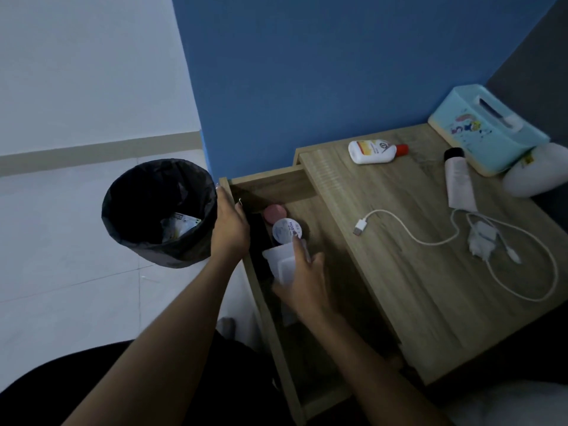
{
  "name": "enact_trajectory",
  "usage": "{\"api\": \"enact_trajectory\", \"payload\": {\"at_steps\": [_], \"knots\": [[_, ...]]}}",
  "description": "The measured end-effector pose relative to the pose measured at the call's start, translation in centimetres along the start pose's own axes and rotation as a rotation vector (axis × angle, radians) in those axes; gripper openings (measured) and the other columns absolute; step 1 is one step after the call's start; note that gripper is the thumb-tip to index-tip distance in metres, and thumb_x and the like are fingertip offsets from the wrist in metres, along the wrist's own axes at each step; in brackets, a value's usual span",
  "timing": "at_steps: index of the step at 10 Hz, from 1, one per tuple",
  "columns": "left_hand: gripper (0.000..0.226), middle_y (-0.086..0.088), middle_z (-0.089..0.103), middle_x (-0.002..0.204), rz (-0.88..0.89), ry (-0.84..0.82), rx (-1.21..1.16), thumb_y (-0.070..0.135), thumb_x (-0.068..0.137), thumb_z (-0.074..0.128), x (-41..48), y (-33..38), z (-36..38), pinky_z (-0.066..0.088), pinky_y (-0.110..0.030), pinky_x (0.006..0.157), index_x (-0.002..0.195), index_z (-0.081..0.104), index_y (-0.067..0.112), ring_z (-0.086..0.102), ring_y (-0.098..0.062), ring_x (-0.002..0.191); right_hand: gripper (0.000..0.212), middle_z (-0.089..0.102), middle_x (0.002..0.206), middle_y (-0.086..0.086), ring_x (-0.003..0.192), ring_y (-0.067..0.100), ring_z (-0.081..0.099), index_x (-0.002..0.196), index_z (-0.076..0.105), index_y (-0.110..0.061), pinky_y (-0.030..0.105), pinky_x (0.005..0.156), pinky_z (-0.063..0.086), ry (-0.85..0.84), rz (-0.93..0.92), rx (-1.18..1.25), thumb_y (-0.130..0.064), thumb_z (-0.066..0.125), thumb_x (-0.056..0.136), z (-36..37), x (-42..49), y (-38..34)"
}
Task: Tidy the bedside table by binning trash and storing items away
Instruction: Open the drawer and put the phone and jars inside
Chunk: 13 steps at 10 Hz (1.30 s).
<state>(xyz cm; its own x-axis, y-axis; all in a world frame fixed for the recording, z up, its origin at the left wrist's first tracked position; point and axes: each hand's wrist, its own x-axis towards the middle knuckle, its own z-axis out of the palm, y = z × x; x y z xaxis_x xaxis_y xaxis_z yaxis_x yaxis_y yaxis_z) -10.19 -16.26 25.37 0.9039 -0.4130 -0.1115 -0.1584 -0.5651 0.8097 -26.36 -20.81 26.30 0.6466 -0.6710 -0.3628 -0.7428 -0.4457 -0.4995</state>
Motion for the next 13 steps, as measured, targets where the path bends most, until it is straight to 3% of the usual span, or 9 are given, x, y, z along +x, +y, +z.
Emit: {"api": "enact_trajectory", "payload": {"at_steps": [1, 3, 4, 6, 8, 13], "knots": [[0.059, -0.013, 0.026, 0.157, -0.008, -0.008, 0.011, 0.033, 0.101, 0.027, 0.0, 0.1, 0.0, 0.038, -0.048, 0.102, 0.151, -0.003, 0.022, 0.044, -0.039, 0.131, 0.098, 0.006, 0.157, 0.012, 0.142, 0.032, 0.018, 0.15, -0.001, -0.034, 0.047, 0.111, 0.028, -0.136, 0.06, 0.028, -0.041, 0.069, 0.082, 1.5, -0.1, 0.8], [0.059, -0.014, 0.029, 0.155, -0.029, -0.002, 0.017, 0.033, 0.101, 0.027, -0.1, 0.3, 0.0, 0.036, -0.047, 0.104, 0.152, -0.002, 0.02, 0.043, -0.039, 0.132, 0.086, 0.019, 0.151, 0.019, 0.136, 0.039, 0.028, 0.15, 0.01, -0.019, 0.051, 0.109, 0.034, -0.123, 0.071, 0.007, -0.034, 0.065, 0.085, 4.1, -1.1, 2.5], [0.06, -0.013, 0.027, 0.156, -0.025, 0.005, 0.02, 0.032, 0.101, 0.027, -0.1, 0.0, -0.2, 0.035, -0.045, 0.105, 0.152, -0.002, 0.019, 0.041, -0.038, 0.134, 0.068, 0.025, 0.149, 0.02, 0.134, 0.04, 0.032, 0.148, 0.015, -0.012, 0.049, 0.106, 0.034, -0.108, 0.04, -0.1, -0.013, 0.051, 0.091, 4.7, -1.2, 2.7], [0.059, -0.015, 0.028, 0.156, -0.021, -0.001, 0.013, 0.031, 0.101, 0.026, -0.2, -0.2, 0.1, 0.034, -0.046, 0.107, 0.151, -0.002, 0.019, 0.04, -0.037, 0.135, 0.065, 0.039, 0.139, 0.018, 0.127, 0.036, 0.04, 0.142, 0.032, -0.006, 0.043, 0.102, 0.036, -0.094, -0.003, -0.146, -0.037, 0.057, 0.091, 5.7, -0.2, 2.8], [0.059, -0.017, 0.032, 0.153, -0.023, 0.002, 0.023, 0.031, 0.101, 0.026, -0.2, -0.2, 0.0, 0.036, -0.049, 0.105, 0.151, -0.003, 0.02, 0.043, -0.04, 0.132, 0.076, 0.04, 0.142, 0.011, 0.129, 0.03, 0.037, 0.146, 0.028, -0.01, 0.039, 0.105, 0.031, -0.013, -0.045, -0.218, -0.051, 0.055, 0.088, 6.1, 0.0, 3.0], [0.059, -0.017, 0.03, 0.154, -0.027, 0.001, 0.037, 0.03, 0.102, 0.026, -0.4, 0.1, 0.1, 0.036, -0.048, 0.105, 0.151, -0.004, 0.02, 0.042, -0.039, 0.133, 0.077, 0.038, 0.145, 0.009, 0.129, 0.024, 0.04, 0.148, 0.022, -0.019, 0.029, 0.098, 0.037, 0.031, -0.049, -0.106, -0.05, 0.058, 0.087, 6.1, 0.7, 3.0]]}}
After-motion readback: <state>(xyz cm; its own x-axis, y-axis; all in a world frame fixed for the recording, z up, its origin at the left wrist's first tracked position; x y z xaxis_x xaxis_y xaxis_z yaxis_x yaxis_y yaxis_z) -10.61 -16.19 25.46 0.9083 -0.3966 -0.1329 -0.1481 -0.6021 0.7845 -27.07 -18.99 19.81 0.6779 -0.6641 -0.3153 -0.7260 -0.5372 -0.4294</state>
